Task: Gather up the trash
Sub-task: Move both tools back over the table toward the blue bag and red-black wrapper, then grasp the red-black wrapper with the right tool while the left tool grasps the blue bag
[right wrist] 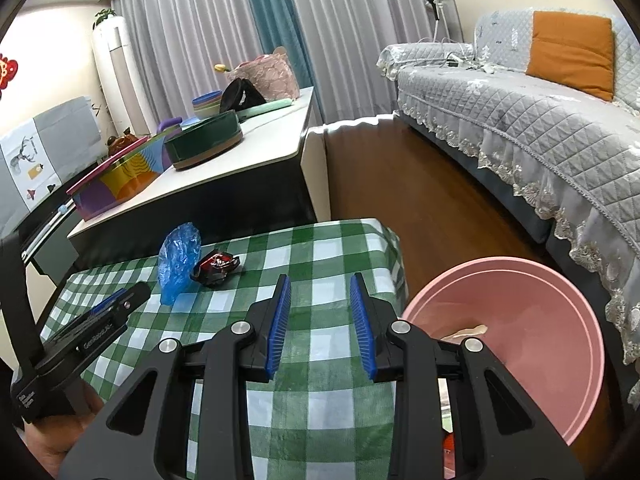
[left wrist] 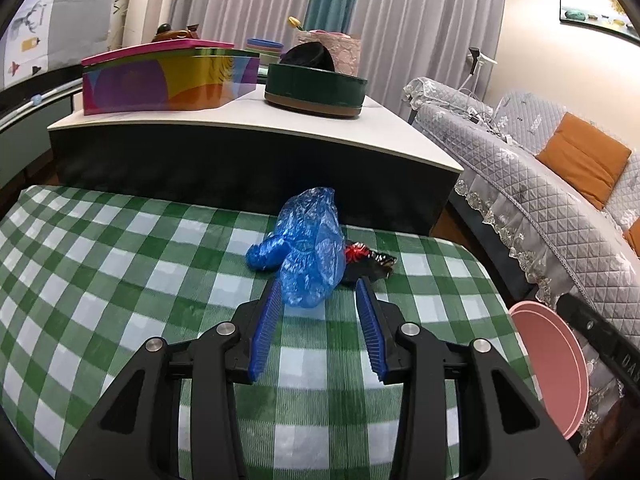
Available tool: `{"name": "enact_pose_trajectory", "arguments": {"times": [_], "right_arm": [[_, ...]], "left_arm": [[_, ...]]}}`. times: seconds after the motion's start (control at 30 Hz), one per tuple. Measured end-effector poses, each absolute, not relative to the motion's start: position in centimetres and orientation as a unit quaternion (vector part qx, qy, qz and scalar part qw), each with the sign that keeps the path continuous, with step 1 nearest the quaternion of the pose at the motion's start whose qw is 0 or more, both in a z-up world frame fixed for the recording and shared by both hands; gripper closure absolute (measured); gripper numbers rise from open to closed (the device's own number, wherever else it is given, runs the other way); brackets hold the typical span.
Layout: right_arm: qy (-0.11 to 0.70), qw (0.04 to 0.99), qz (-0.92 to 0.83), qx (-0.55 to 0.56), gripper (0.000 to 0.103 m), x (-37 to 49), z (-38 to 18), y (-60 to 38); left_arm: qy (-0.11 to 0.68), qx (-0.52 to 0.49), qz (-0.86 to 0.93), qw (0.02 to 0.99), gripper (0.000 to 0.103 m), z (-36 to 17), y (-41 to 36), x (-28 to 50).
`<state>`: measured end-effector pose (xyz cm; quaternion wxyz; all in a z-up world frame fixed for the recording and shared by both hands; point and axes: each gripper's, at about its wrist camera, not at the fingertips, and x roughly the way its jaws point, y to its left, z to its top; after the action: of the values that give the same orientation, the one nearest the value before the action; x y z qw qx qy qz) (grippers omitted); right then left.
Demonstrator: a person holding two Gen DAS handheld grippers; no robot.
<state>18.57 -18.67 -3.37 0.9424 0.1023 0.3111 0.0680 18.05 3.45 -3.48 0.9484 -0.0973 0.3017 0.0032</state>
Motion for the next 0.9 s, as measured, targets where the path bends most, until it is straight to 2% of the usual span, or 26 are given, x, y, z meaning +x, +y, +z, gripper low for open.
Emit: {"name": "enact_pose_trajectory", "arguments": {"times": [0.27,0.37,0.47,0.53,0.73,0.9], "right_arm": [[0.326,0.935,0.085,0.108,0.071,19.9,-4.1,-17.6],[0.339,0.93,0.096,0.107,0.071,20.6,-4.6,-16.8],[0.345,0.927,0.106,0.104,0.071,21.4,-4.8,-15.9],[0.35,0.923,0.116,0.108,0.069,22.2,-5.0,-15.0],[0.365,0.913,0.149,0.104,0.063,25.2,-5.6,-11.7],[0.378,0.908,0.159,0.085,0.062,27.2,-6.7,-9.1]], "left_arm": [[0.317,-0.108,-0.009,0.942,0.065,-4.1,3.5,20.8],[0.324,-0.112,-0.013,0.939,0.069,-4.4,3.6,21.6],[0.335,-0.116,-0.019,0.935,0.085,-4.9,3.8,22.3],[0.342,-0.122,-0.018,0.932,0.102,-5.3,4.2,22.4],[0.321,-0.128,0.02,0.938,0.103,-4.8,5.6,21.5],[0.308,-0.129,0.027,0.942,0.103,-4.2,6.1,21.1]]}}
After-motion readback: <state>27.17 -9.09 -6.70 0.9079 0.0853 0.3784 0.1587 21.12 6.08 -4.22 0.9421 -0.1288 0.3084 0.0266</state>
